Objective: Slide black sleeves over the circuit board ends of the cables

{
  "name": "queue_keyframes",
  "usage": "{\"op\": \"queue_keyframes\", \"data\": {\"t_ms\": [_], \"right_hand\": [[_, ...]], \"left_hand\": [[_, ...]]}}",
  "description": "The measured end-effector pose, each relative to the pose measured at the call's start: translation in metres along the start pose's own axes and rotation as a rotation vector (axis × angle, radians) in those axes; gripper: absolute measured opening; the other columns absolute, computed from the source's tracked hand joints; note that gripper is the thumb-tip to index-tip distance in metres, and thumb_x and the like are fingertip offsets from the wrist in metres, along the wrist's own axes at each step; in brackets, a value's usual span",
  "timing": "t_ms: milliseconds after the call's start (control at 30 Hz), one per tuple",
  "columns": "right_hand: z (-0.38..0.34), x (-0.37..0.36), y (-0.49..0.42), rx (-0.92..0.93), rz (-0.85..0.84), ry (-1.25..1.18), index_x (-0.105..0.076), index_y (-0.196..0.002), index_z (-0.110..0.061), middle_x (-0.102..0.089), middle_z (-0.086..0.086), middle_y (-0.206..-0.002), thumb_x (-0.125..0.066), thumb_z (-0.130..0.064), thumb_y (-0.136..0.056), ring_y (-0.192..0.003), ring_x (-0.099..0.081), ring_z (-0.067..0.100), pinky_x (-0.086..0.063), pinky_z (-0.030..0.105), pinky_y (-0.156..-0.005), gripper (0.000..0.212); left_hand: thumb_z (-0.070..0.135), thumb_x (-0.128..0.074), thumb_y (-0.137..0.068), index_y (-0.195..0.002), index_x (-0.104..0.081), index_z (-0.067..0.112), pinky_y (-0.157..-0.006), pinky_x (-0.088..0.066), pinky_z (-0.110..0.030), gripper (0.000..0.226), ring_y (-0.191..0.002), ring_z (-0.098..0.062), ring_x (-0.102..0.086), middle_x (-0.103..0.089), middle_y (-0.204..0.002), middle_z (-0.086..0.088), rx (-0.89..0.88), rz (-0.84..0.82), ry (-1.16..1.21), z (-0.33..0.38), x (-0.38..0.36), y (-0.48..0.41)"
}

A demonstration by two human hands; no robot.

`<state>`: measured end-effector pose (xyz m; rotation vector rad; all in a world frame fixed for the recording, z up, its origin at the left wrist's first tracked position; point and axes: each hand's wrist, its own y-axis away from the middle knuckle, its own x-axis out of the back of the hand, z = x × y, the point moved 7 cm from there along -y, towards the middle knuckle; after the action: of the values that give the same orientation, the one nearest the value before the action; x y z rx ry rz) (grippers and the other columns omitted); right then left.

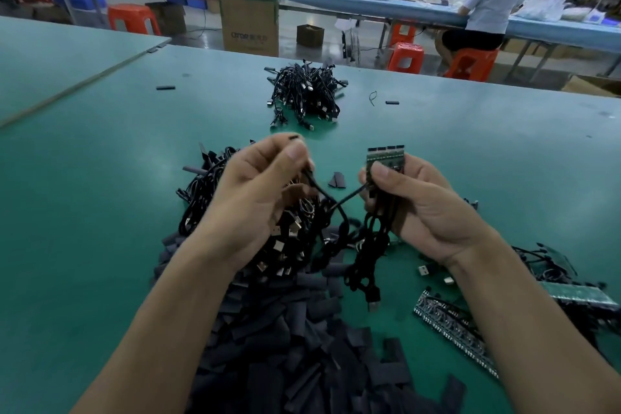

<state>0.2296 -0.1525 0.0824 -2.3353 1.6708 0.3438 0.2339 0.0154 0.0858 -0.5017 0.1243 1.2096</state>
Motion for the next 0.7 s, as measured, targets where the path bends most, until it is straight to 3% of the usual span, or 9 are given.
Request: {"op": "queue_keyframes", "data": {"t_ms": [67,133,233,333,433,600,667,700], "right_hand": [[-0.002,0.015,0.000,0.002,0.131,0.149,-0.069,-0.082,-0.015,-0.064,-0.001,-0.075,-0.081,-0.030,-0.063,-0.069,-0.057,0.010,-0.050,0.023,-0.066,0.027],[-0.003,0.023,-0.003,0.034,0.252,0.444,-0.067,-0.086,-0.018,-0.066,-0.009,-0.071,-0.077,-0.031,-0.076,-0.068,-0.057,0.003,-0.047,0.022,-0.068,0.020],[-0.008,0.026,-0.007,0.127,0.396,0.735,-0.066,-0.089,-0.021,-0.067,-0.013,-0.071,-0.068,-0.022,-0.094,-0.066,-0.057,-0.003,-0.047,0.015,-0.064,0.006],[-0.004,0.049,-0.002,0.083,0.604,0.725,-0.064,-0.088,-0.022,-0.065,-0.002,-0.079,-0.065,-0.022,-0.097,-0.072,-0.056,0.011,-0.046,0.025,-0.065,0.009],[-0.002,0.065,0.008,0.068,0.764,0.718,-0.061,-0.086,-0.024,-0.062,-0.003,-0.081,-0.063,-0.021,-0.098,-0.070,-0.054,0.012,-0.044,0.026,-0.060,0.012],[-0.004,0.064,0.010,0.061,0.754,0.891,-0.058,-0.082,-0.026,-0.065,-0.006,-0.078,-0.066,-0.023,-0.095,-0.064,-0.056,0.008,-0.042,0.021,-0.053,0.016],[-0.002,0.058,0.007,0.009,0.665,0.971,-0.060,-0.089,-0.027,-0.067,-0.007,-0.083,-0.070,-0.025,-0.092,-0.073,-0.063,0.012,-0.043,0.016,-0.055,0.011],[-0.001,0.054,0.005,-0.027,0.623,1.046,-0.061,-0.102,-0.025,-0.068,-0.005,-0.092,-0.071,-0.027,-0.091,-0.083,-0.065,0.016,-0.047,0.016,-0.063,0.015]], "left_hand": [[0.031,-0.061,-0.090,-0.083,-0.068,0.024,-0.076,-0.058,-0.031,0.012,-0.081,-0.011,-0.067,-0.069,-0.082,0.005,-0.043,0.038,0.122,0.006,0.009,-0.002],[0.025,-0.050,-0.100,-0.090,-0.060,0.021,-0.080,-0.058,-0.036,0.015,-0.084,-0.016,-0.069,-0.071,-0.084,0.002,-0.097,0.074,0.187,0.008,0.011,-0.002],[0.022,-0.045,-0.103,-0.093,-0.053,0.022,-0.079,-0.057,-0.036,0.013,-0.069,-0.013,-0.064,-0.064,-0.072,0.004,-0.193,0.150,0.197,0.012,0.012,-0.002],[0.020,-0.042,-0.106,-0.093,-0.047,0.022,-0.069,-0.055,-0.030,0.014,-0.056,-0.007,-0.052,-0.054,-0.063,0.008,-0.289,0.283,0.210,0.024,0.024,0.000],[0.023,-0.044,-0.107,-0.090,-0.044,0.024,-0.055,-0.041,-0.021,0.017,-0.052,-0.005,-0.040,-0.048,-0.060,0.010,-0.326,0.409,0.191,0.032,0.037,0.004],[0.029,-0.044,-0.107,-0.091,-0.041,0.027,-0.043,-0.024,-0.018,0.016,-0.048,-0.005,-0.026,-0.044,-0.059,0.013,-0.380,0.462,0.065,0.045,0.035,0.009],[0.029,-0.046,-0.106,-0.091,-0.043,0.028,-0.041,-0.023,-0.017,0.015,-0.048,-0.006,-0.025,-0.045,-0.060,0.013,-0.380,0.456,0.004,0.046,0.034,0.011],[0.029,-0.047,-0.105,-0.092,-0.045,0.028,-0.041,-0.024,-0.017,0.014,-0.048,-0.006,-0.026,-0.046,-0.060,0.013,-0.377,0.453,-0.032,0.046,0.033,0.011]]}}
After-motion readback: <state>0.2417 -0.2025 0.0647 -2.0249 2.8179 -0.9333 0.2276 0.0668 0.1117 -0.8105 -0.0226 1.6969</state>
